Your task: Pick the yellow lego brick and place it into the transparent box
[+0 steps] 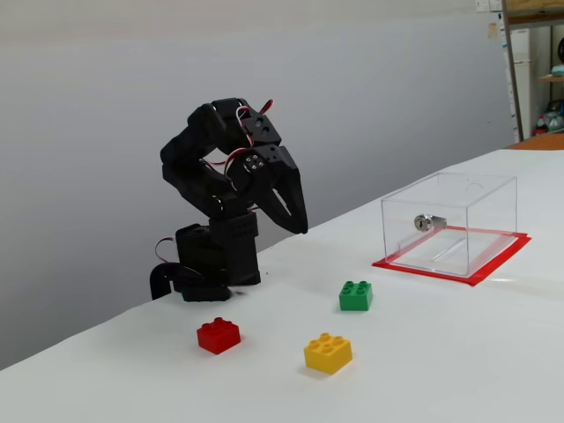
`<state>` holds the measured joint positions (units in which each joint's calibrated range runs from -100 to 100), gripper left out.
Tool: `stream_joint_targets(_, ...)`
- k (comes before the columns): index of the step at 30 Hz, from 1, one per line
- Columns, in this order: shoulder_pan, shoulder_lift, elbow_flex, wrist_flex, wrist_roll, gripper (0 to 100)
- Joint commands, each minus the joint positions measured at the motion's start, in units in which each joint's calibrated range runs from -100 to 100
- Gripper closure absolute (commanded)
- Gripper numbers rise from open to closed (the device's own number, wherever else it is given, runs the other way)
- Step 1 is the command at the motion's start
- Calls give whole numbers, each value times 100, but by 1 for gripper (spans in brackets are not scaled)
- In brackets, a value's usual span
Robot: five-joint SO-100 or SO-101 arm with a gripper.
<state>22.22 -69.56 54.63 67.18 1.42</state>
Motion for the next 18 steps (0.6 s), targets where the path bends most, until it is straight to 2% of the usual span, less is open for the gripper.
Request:
stream_joint_targets(1, 502, 367, -391, -69, -16, 97)
stream_joint_targets(9, 1175, 944, -409, -95, 20, 77)
stream_joint_targets(18, 1634, 1682, -807, -826, 46, 75)
